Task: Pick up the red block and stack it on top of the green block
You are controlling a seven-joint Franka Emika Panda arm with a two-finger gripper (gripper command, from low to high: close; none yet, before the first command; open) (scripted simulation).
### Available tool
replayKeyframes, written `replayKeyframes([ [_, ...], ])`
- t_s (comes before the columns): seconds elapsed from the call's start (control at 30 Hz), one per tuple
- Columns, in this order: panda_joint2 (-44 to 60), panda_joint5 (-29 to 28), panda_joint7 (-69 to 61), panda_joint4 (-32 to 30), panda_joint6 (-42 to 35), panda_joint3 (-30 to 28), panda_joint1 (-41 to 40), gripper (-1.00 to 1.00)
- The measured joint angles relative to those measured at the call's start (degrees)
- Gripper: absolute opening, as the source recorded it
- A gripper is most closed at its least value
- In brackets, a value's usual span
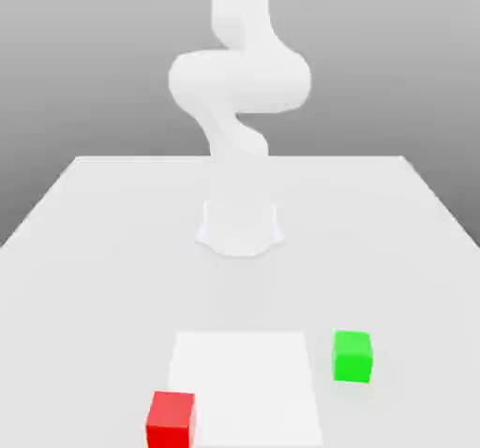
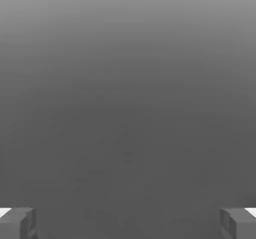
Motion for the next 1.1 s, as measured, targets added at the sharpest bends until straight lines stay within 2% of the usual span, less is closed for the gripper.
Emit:
replayKeyframes([
  [0.53, 33.65, 5.39, -7.31, -3.67, 11.31, -6.08, 1.38, 0.0],
  [0.83, 51.95, 4.53, -8.62, -5.8, 17.83, -7.32, -0.31, 0.0],
  [1.0, 62.24, 6.32, -10.26, -4.88, 25.12, -5.75, -1.91, 0.0],
  [1.03, 63.9, 6.8, -10.62, -4.62, 26.48, -5.27, -2.3, -1.0],
  [1.1, 63.9, 6.79, -10.61, -4.62, 26.47, -5.27, -2.3, -1.0],
])
